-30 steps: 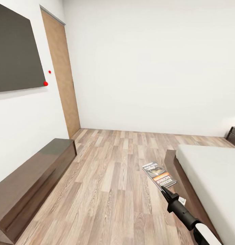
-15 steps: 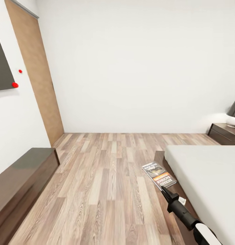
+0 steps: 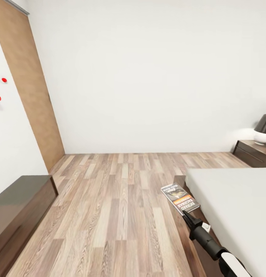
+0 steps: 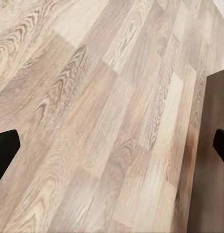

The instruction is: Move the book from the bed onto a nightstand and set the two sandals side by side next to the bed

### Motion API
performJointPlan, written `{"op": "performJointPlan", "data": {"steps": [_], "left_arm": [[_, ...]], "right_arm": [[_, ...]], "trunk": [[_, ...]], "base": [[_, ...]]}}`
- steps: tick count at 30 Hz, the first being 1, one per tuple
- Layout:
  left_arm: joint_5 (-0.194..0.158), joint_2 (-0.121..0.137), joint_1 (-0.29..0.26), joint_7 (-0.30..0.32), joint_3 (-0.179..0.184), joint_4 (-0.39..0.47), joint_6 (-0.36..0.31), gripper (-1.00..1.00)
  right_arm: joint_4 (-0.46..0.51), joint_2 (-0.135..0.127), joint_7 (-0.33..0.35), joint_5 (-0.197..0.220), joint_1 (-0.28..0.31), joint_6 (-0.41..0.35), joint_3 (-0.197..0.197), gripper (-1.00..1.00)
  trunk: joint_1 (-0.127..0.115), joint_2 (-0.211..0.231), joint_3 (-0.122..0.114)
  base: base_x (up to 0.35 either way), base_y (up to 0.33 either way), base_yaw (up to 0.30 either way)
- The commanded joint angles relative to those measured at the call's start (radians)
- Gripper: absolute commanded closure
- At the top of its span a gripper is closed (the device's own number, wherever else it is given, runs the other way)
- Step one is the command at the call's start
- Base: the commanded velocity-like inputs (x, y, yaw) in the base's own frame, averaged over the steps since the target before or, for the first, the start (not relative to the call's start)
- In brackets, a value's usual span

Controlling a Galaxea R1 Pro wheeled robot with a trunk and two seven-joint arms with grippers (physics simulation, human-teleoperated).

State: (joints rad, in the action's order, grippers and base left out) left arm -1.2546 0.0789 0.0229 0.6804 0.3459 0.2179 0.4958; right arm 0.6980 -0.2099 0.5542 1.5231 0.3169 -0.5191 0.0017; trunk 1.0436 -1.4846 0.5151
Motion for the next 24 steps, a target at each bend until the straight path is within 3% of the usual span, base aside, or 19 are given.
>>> {"op": "performJointPlan", "data": {"steps": [1,24], "left_arm": [[-0.009,0.001,0.000,0.001,0.008,0.001,0.004,-1.00],[-0.009,0.009,0.000,0.001,0.007,0.001,0.003,-1.00]], "right_arm": [[0.000,0.000,0.000,0.012,0.001,-0.009,0.000,1.00],[0.000,0.000,0.000,0.012,0.001,-0.008,0.000,1.00]], "trunk": [[0.001,0.000,0.001],[0.001,0.000,0.001]], "base": [[0.336,0.000,-0.007],[0.336,0.000,-0.001]]}}
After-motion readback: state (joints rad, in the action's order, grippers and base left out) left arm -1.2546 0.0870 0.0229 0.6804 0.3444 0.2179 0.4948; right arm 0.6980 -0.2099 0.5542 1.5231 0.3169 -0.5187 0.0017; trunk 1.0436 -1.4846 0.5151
